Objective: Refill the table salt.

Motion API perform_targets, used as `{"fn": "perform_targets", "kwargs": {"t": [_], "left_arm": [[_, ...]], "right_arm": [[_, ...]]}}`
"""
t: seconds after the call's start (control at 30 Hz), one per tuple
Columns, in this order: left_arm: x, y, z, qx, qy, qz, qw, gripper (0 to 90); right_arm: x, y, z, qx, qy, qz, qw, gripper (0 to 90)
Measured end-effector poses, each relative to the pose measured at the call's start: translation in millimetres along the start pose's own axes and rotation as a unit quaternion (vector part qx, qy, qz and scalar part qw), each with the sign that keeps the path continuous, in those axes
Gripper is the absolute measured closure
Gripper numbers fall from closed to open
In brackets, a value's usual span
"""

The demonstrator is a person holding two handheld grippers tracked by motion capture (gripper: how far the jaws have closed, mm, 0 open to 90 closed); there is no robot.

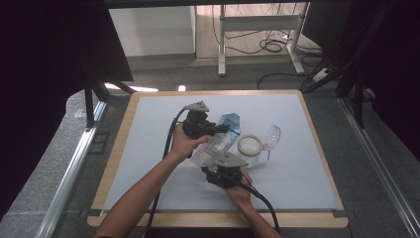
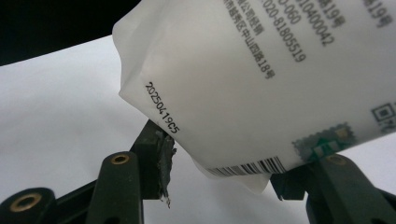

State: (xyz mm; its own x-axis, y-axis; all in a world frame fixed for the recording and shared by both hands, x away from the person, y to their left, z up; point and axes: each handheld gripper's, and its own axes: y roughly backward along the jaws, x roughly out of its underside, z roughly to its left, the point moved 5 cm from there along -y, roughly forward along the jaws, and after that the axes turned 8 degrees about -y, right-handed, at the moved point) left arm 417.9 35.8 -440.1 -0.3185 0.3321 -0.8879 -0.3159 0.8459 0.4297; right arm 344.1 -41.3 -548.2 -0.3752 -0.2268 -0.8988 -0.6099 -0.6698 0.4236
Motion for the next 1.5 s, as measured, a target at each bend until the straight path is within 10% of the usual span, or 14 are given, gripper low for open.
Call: {"fn": "perform_targets", "kwargs": {"t": [1.5], "left_arm": [[-5.2,-16.9,0.9,0.016,-0.001,0.016,0.9998,89.7]], "right_arm": [[-3.3,16.7,-1.7,-0.03,-0.016,-0.016,0.9993,48.6]]}}
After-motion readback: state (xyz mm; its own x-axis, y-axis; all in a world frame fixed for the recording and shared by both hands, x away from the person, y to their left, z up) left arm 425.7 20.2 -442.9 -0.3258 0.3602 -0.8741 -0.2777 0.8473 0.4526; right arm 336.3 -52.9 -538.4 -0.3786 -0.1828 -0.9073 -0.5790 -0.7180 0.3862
